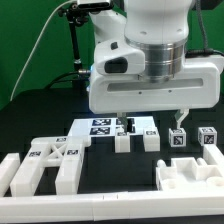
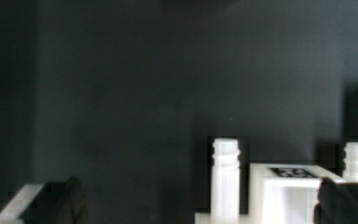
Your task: Assemble chair
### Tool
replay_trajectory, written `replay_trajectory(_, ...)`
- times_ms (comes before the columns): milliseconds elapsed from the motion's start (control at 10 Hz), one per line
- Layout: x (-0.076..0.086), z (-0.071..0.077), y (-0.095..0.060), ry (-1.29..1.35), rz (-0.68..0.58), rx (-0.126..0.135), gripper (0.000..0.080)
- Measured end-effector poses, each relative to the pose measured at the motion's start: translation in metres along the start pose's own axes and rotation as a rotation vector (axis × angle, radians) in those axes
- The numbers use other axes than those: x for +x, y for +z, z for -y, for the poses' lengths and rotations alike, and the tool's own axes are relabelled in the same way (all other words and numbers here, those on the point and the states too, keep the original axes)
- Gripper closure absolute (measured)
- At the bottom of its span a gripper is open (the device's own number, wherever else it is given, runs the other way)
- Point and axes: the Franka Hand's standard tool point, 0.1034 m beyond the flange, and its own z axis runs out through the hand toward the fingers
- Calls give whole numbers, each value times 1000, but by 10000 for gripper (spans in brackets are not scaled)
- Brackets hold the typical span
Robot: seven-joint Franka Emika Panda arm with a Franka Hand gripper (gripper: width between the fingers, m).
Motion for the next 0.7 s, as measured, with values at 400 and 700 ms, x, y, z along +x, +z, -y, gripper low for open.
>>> replay_trajectory(400, -26, 3, 25, 32, 295, -5, 150)
replay_trajectory(700, -29, 1, 35, 38, 420, -12, 150)
